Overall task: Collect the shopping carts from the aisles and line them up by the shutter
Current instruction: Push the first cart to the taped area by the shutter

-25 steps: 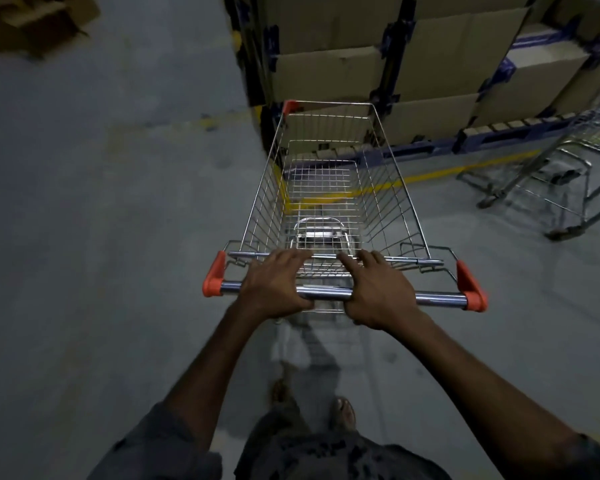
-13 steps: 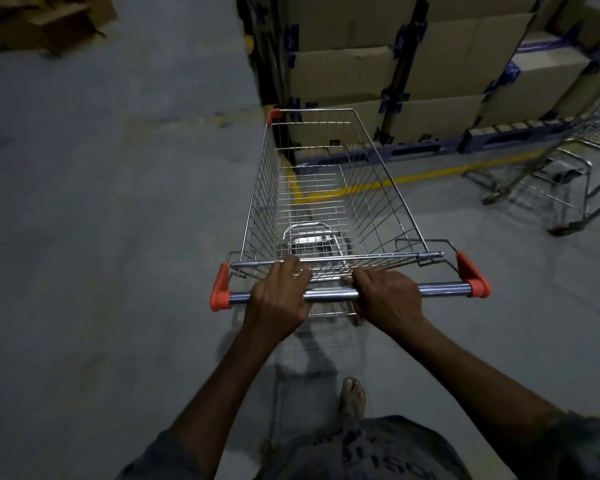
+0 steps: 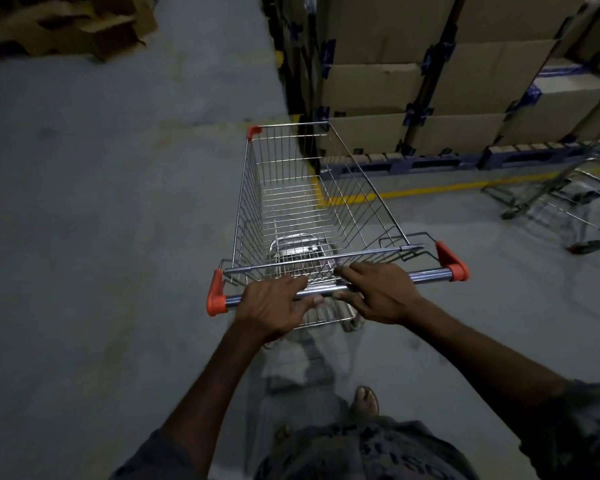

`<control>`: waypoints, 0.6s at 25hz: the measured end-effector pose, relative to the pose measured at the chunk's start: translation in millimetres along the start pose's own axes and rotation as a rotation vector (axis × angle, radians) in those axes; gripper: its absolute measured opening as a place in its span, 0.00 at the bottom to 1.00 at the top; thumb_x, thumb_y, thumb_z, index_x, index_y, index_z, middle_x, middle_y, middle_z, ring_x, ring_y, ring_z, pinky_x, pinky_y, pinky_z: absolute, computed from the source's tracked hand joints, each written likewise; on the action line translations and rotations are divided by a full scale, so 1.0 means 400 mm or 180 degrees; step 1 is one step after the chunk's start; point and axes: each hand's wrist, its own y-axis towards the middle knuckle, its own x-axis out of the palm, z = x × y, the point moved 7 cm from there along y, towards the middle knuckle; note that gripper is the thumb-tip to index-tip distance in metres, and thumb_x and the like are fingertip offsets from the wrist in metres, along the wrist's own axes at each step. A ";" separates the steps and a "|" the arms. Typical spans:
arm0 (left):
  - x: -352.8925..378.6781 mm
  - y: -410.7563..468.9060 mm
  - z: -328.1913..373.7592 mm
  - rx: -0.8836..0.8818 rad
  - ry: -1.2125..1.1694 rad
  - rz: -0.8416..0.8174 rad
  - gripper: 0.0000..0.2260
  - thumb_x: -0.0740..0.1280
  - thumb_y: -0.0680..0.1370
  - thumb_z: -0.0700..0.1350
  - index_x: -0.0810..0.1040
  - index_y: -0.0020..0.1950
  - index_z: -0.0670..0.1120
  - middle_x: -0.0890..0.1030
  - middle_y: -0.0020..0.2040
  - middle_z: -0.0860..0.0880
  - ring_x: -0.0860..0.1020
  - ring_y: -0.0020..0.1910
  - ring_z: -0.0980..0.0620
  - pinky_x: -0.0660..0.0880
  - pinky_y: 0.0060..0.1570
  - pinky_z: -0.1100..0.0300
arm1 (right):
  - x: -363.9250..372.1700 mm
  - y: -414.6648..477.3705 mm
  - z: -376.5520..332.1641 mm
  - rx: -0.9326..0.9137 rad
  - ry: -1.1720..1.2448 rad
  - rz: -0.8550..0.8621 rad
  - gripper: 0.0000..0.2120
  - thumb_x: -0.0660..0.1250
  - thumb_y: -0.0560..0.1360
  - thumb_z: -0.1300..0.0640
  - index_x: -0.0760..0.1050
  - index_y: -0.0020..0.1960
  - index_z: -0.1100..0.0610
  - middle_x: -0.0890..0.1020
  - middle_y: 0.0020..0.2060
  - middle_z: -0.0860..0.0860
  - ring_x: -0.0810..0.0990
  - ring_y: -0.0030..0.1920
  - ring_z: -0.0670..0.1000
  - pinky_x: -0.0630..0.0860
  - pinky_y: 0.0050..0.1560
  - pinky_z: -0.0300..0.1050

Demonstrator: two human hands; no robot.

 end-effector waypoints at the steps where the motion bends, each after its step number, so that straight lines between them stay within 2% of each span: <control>1: -0.004 -0.035 -0.012 -0.0042 0.0115 0.0216 0.24 0.52 0.81 0.71 0.78 0.57 0.55 0.83 0.48 0.53 0.83 0.46 0.48 0.71 0.40 0.55 | 0.013 0.007 -0.024 -0.0119 -0.0143 -0.0083 0.27 0.48 0.82 0.32 0.74 0.64 0.50 0.82 0.46 0.50 0.79 0.44 0.52 0.74 0.39 0.45; 4: -0.019 -0.127 -0.040 -0.0101 0.0511 0.0778 0.19 0.64 0.80 0.65 0.83 0.56 0.52 0.84 0.50 0.51 0.83 0.45 0.47 0.74 0.41 0.53 | 0.024 0.024 -0.071 0.0175 -0.0257 -0.0191 0.35 0.45 0.78 0.25 0.76 0.59 0.49 0.82 0.45 0.50 0.78 0.46 0.53 0.73 0.48 0.50; 6: -0.030 -0.159 -0.069 -0.0341 0.0528 0.0570 0.21 0.59 0.82 0.67 0.82 0.52 0.52 0.83 0.46 0.51 0.83 0.42 0.46 0.74 0.39 0.53 | 0.026 0.038 -0.094 0.0297 -0.0089 -0.0359 0.38 0.43 0.74 0.20 0.75 0.58 0.48 0.83 0.43 0.49 0.82 0.44 0.53 0.74 0.42 0.48; 7: -0.041 -0.170 -0.087 -0.0580 0.0448 0.0348 0.26 0.52 0.82 0.69 0.81 0.50 0.53 0.83 0.44 0.51 0.82 0.41 0.46 0.74 0.39 0.54 | 0.029 0.047 -0.111 0.0234 -0.0010 -0.0485 0.38 0.42 0.73 0.19 0.75 0.56 0.47 0.84 0.41 0.49 0.82 0.42 0.53 0.72 0.38 0.46; 9: -0.057 -0.196 -0.125 -0.1105 0.0263 0.0008 0.33 0.42 0.80 0.72 0.78 0.45 0.52 0.82 0.39 0.51 0.82 0.39 0.48 0.73 0.38 0.56 | 0.033 0.069 -0.145 0.0026 0.0163 -0.0681 0.37 0.40 0.74 0.20 0.74 0.49 0.48 0.83 0.36 0.50 0.82 0.39 0.54 0.73 0.38 0.46; 12: -0.086 -0.241 -0.156 -0.1721 0.0228 -0.0117 0.31 0.45 0.82 0.69 0.78 0.43 0.51 0.79 0.33 0.51 0.77 0.33 0.51 0.65 0.36 0.58 | 0.042 0.110 -0.197 -0.0276 0.0357 -0.0886 0.35 0.38 0.77 0.23 0.71 0.38 0.48 0.78 0.30 0.50 0.79 0.35 0.53 0.78 0.41 0.49; 15: -0.103 -0.285 -0.176 -0.2110 0.0132 0.0043 0.22 0.50 0.84 0.63 0.78 0.50 0.53 0.81 0.36 0.51 0.79 0.36 0.51 0.69 0.38 0.58 | 0.055 0.146 -0.237 -0.0417 0.0274 -0.0801 0.35 0.38 0.80 0.27 0.70 0.35 0.49 0.75 0.28 0.48 0.77 0.31 0.52 0.77 0.38 0.48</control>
